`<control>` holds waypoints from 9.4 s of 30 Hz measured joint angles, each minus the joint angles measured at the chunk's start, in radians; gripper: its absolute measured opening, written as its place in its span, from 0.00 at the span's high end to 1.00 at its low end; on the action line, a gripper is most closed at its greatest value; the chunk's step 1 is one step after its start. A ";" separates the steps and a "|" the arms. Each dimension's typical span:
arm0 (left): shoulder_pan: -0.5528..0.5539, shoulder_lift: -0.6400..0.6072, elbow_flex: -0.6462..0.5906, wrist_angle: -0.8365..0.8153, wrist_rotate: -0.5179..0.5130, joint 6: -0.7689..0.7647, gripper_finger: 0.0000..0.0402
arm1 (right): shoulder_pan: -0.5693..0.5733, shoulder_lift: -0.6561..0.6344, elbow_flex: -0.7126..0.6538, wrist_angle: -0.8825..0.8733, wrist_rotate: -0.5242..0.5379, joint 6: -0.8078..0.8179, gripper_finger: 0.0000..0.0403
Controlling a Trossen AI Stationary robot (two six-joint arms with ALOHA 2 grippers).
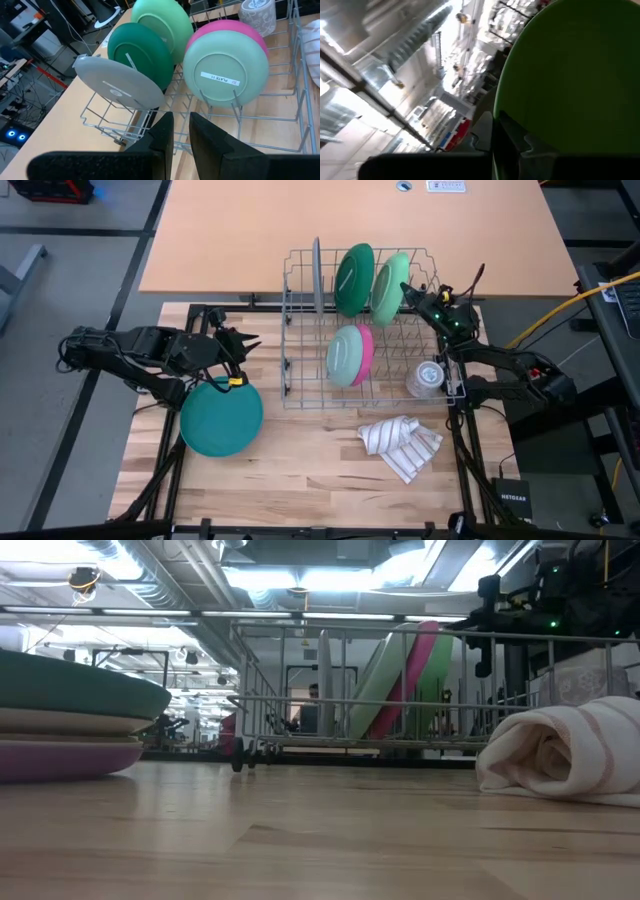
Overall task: Sort dishes
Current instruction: Put the green plate in the dish rack
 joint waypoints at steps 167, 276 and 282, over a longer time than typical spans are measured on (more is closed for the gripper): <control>0.000 0.000 0.000 0.014 0.000 -0.155 0.87 | -0.065 0.245 0.328 -0.050 -0.664 -0.411 0.98; 0.000 0.000 0.000 -0.075 0.000 -0.182 0.87 | -0.071 0.038 0.343 -0.795 -0.171 -0.396 0.65; 0.000 0.000 0.000 -0.075 0.000 -0.182 0.87 | -0.071 0.103 0.343 -0.640 -0.171 -0.318 0.66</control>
